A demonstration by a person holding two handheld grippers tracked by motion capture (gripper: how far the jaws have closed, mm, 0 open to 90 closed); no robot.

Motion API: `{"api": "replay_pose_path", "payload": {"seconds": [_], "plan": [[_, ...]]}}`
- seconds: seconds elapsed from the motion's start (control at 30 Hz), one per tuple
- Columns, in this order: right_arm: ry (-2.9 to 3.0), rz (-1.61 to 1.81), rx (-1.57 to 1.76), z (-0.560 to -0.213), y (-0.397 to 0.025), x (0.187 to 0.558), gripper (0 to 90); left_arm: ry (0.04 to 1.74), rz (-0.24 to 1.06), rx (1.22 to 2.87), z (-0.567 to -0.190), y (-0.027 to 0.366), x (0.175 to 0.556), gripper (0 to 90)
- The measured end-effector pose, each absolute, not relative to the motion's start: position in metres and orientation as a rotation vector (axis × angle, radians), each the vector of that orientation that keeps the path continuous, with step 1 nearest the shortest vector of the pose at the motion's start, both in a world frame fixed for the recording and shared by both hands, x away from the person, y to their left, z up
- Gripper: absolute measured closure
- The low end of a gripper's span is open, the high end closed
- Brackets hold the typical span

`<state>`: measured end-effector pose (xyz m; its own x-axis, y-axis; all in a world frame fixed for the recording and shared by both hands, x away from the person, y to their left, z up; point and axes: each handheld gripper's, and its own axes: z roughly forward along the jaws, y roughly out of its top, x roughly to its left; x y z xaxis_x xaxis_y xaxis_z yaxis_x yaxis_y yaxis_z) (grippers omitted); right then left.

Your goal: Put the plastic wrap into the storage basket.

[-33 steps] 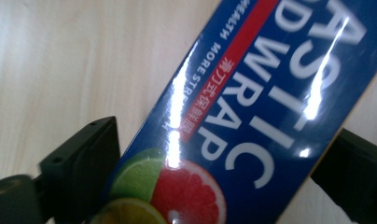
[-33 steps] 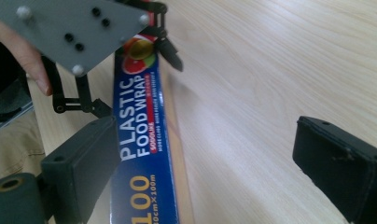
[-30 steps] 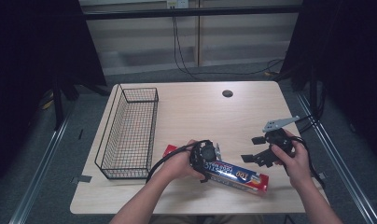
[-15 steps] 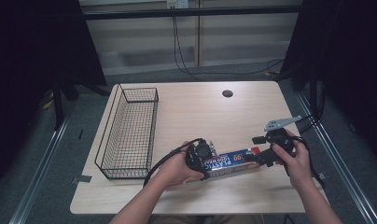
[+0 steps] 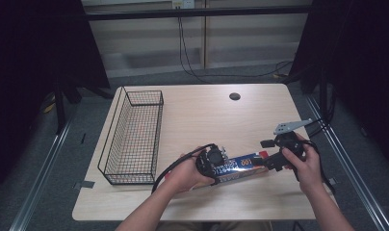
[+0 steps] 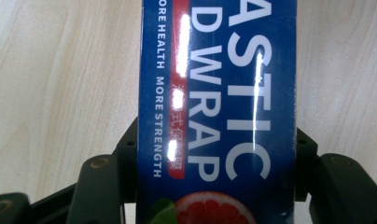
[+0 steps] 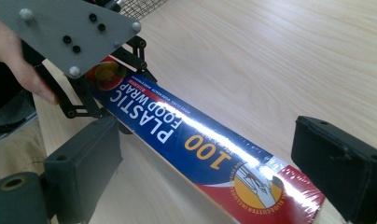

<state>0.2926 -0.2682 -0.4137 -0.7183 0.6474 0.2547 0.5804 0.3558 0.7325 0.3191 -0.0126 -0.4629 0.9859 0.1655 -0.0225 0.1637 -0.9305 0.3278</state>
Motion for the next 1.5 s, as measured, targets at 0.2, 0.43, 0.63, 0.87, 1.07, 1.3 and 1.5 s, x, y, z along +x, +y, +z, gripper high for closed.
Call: {"api": "replay_pose_path", "payload": {"seconds": [0.2,0.43,0.63,0.87,1.07,1.3,1.5], "plan": [[2.5,1.329,1.141,-0.41,-0.273,0.291,7.9,0.359,0.005,2.77,-0.458,-0.004,0.324,42.7],[2.504,1.325,1.135,-0.412,-0.274,0.291,8.0,0.516,-0.03,2.744,-0.446,0.01,0.333,42.8],[2.492,1.329,1.144,-0.411,-0.275,0.29,7.9,0.639,-0.031,2.72,-0.432,0.022,0.338,42.7],[2.492,1.332,1.141,-0.41,-0.275,0.29,7.9,0.694,-0.015,2.704,-0.414,0.037,0.342,42.7],[2.496,1.324,1.136,-0.412,-0.272,0.291,7.9,0.727,0.002,2.701,-0.399,0.044,0.346,42.6],[2.507,1.308,1.136,-0.413,-0.269,0.291,7.9,0.764,0.014,2.687,-0.384,0.052,0.348,42.5],[2.509,1.302,1.137,-0.415,-0.268,0.291,7.9,0.816,0.026,2.656,-0.373,0.061,0.349,42.5]]}}
